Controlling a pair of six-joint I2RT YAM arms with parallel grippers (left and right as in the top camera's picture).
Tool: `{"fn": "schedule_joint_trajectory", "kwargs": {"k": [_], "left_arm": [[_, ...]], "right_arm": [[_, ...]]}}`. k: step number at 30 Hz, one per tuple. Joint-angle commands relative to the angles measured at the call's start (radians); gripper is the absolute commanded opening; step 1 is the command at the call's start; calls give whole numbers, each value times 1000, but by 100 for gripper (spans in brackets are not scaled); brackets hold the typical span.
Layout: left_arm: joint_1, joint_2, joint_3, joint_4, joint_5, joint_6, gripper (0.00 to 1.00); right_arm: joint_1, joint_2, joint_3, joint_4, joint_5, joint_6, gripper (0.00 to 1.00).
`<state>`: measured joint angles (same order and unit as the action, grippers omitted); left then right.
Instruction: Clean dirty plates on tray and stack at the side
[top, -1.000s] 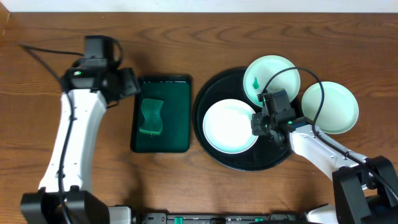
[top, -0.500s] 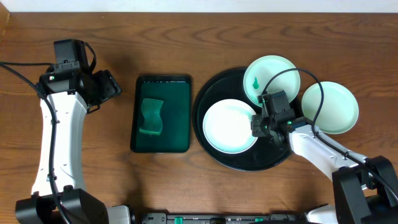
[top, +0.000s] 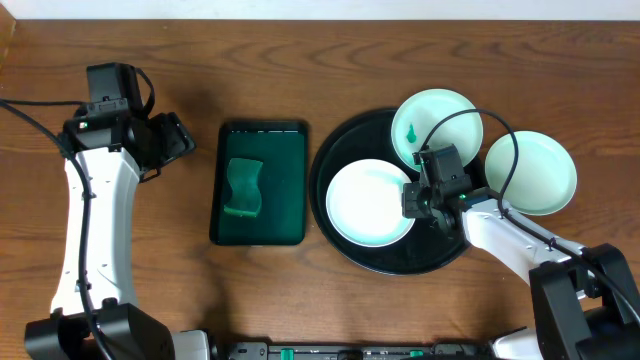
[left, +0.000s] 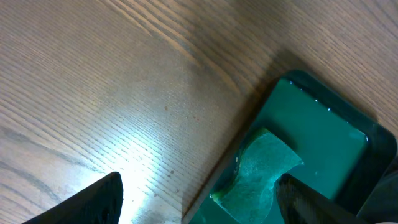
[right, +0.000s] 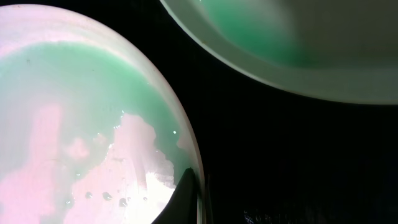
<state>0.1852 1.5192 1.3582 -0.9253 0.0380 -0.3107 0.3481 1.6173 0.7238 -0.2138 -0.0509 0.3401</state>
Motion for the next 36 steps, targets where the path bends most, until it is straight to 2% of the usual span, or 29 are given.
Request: {"fn": "schedule_joint_trajectory", "kwargs": {"k": [1, 13, 20, 36], "left_arm": [[4, 1, 14, -5, -13, 0, 79], [4, 1, 14, -5, -13, 0, 79], [4, 1, 14, -5, -13, 0, 80], [4, 1, 14, -5, -13, 0, 80]], "right_arm": [[6, 14, -6, -3, 19, 4, 1], [-10, -114, 2, -95, 41, 3, 1], [-30, -124, 2, -104, 46, 20, 1], [-207, -259, 34, -201, -172, 119, 1]]}}
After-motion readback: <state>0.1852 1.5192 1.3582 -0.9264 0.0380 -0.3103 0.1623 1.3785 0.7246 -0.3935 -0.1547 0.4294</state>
